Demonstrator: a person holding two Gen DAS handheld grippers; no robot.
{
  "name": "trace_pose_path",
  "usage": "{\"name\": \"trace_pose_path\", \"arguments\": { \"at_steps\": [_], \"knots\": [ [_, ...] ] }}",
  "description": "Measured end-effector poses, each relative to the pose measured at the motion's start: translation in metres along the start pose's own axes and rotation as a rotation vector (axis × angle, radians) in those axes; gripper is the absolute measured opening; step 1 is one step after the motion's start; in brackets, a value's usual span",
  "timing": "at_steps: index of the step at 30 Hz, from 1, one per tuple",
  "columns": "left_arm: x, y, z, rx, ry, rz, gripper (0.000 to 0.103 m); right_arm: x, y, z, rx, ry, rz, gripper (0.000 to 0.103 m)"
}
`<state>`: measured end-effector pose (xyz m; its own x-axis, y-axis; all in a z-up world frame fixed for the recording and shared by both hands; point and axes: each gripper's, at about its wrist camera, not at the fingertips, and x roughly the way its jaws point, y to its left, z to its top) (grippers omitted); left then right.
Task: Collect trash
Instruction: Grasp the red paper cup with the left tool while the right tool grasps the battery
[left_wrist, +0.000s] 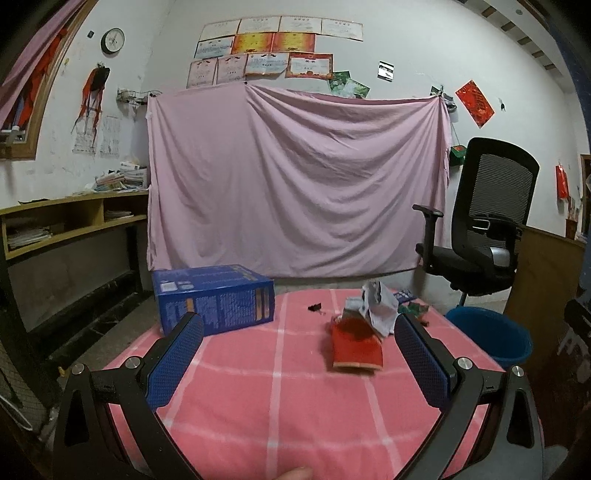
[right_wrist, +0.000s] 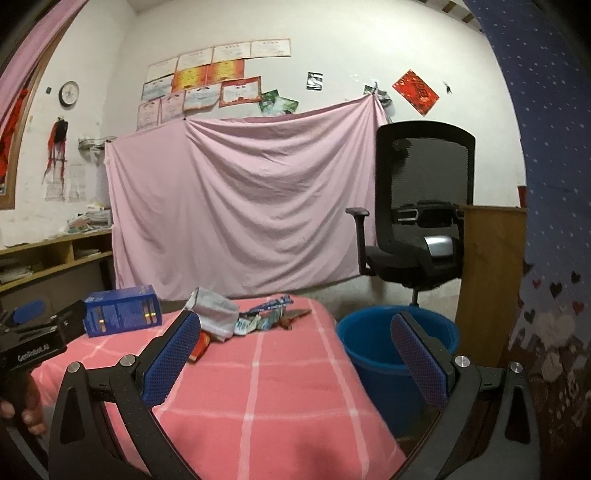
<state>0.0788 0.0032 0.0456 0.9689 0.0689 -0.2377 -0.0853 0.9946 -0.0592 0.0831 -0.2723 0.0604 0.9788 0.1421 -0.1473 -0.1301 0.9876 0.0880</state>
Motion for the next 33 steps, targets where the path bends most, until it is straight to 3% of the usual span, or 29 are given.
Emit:
{"name": "trace_pose_path", "arguments": {
  "at_steps": [7, 14, 18, 19, 21, 27, 31, 33],
  "knots": [
    [0.052, -0.01, 0.003, 0.027, 0.045, -0.029, 0.101, 0.049, -0.013, 0.011, -0.03, 0.025, 0.017, 0.103],
    [0.113, -0.025, -0.005, 0.042, 0.204, -0.09, 0.101, 0.134, -0.024, 0.014, -0.054, 0.186, 0.021, 0.103],
    [0.148, -0.032, -0.009, 0.046, 0.334, -0.125, 0.101, 0.186, -0.028, 0.011, -0.049, 0.325, 0.058, 0.103],
    [0.156, -0.034, -0.011, 0.048, 0.368, -0.133, 0.101, 0.194, -0.027, 0.01, -0.05, 0.357, 0.068, 0.1],
    [0.168, -0.039, -0.015, 0.061, 0.431, -0.148, 0.101, 0.22, -0.028, 0.004, -0.045, 0.451, 0.102, 0.085],
    [0.2, -0.046, -0.027, 0.078, 0.615, -0.164, 0.101, 0.256, -0.025, -0.018, -0.086, 0.615, 0.166, 0.071],
    [0.21, -0.042, -0.03, 0.046, 0.683, -0.169, 0.093, 0.275, -0.019, -0.031, -0.136, 0.691, 0.194, 0.063],
    [0.211, -0.04, -0.029, 0.036, 0.68, -0.169, 0.09, 0.285, -0.018, -0.035, -0.134, 0.724, 0.219, 0.054]
  ]
}}
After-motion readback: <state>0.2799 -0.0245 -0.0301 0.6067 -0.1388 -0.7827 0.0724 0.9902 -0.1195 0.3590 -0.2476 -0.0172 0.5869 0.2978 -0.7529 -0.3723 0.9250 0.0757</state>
